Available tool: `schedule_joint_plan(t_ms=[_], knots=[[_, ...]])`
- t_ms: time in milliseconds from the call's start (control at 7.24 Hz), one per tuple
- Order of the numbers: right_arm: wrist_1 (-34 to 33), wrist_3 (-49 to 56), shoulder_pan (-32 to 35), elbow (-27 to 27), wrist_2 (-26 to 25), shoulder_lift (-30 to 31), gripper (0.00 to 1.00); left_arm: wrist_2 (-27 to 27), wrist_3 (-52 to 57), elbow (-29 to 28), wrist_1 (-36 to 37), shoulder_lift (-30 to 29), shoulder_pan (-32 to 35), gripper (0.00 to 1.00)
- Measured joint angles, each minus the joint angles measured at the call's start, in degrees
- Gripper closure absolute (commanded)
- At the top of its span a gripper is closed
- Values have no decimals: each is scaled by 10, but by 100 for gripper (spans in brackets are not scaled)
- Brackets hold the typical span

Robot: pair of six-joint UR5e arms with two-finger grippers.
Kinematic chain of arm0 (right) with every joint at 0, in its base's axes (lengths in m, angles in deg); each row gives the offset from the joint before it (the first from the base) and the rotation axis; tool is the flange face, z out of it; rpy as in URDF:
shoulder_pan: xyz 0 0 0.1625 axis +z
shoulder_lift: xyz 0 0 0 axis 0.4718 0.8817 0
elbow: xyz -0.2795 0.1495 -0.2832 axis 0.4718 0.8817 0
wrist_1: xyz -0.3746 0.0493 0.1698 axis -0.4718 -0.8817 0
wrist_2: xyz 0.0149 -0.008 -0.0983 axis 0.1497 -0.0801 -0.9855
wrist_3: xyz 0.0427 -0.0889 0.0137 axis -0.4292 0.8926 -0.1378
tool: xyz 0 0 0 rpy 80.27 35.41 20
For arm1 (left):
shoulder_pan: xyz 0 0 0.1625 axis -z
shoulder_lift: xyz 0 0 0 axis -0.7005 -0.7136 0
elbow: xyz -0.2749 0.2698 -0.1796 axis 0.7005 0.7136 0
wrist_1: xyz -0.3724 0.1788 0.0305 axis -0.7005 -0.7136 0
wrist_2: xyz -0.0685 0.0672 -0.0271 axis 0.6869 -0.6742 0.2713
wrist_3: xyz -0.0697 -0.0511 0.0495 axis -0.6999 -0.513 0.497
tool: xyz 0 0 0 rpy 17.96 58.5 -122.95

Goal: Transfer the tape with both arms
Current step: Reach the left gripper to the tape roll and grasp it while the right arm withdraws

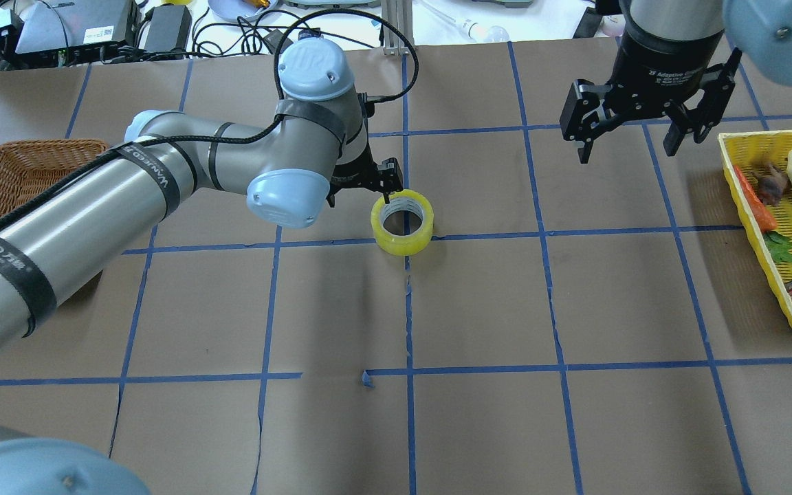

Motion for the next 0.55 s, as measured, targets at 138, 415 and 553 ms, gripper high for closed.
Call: schedule_joint_plan(t_ms=[138,415,553], knots=[[-25,5,-1,-16,14,2,0,-1,-13,0,8,-14,5,0],[-61,30,-2,-37,52,7,0,-3,-33,1,27,-32,9,61],[-67,38,-1,-41,58,10,0,-2,-48,2,30,-42,10,100]])
